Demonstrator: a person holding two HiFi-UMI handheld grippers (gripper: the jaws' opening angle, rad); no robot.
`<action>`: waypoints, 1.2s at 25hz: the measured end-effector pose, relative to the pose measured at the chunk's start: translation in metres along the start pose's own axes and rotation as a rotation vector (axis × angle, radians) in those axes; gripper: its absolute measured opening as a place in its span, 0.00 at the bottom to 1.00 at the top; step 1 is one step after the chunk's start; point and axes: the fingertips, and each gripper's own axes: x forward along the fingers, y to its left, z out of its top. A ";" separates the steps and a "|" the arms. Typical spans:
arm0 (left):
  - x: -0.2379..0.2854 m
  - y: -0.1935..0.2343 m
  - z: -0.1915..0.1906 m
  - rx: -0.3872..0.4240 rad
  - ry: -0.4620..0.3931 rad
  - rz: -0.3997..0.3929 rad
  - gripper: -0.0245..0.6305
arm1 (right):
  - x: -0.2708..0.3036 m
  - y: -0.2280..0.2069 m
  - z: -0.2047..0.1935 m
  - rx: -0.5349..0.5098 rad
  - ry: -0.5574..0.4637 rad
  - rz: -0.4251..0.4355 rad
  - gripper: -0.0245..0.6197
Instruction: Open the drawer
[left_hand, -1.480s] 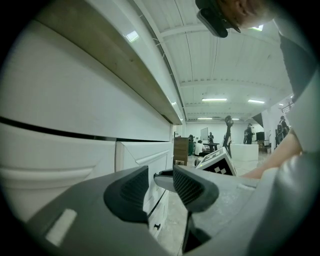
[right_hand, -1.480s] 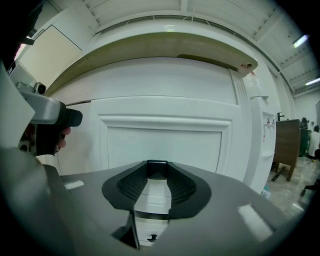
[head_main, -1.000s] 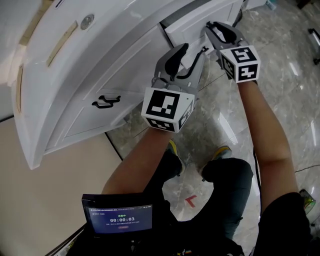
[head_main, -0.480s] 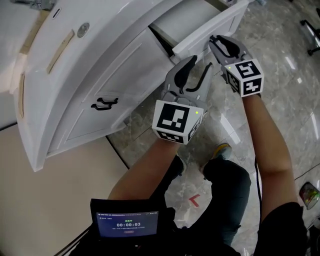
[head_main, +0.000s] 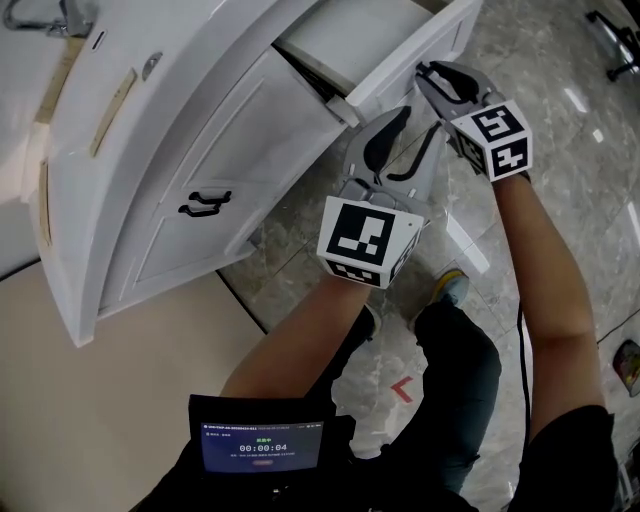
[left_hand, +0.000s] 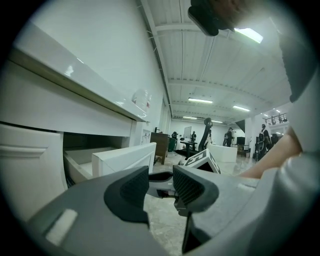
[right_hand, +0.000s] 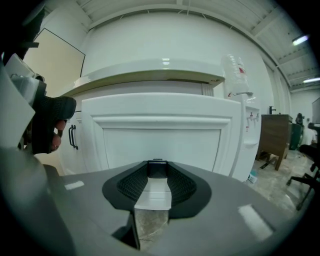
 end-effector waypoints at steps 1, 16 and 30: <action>0.000 0.002 0.001 -0.002 0.000 0.000 0.26 | -0.001 0.000 0.000 0.000 0.005 0.001 0.26; 0.002 -0.020 0.003 0.004 0.008 -0.062 0.25 | -0.032 0.005 -0.011 0.023 -0.002 -0.025 0.26; 0.008 -0.022 0.052 -0.015 -0.022 -0.023 0.25 | -0.083 -0.012 0.048 0.060 -0.084 -0.152 0.07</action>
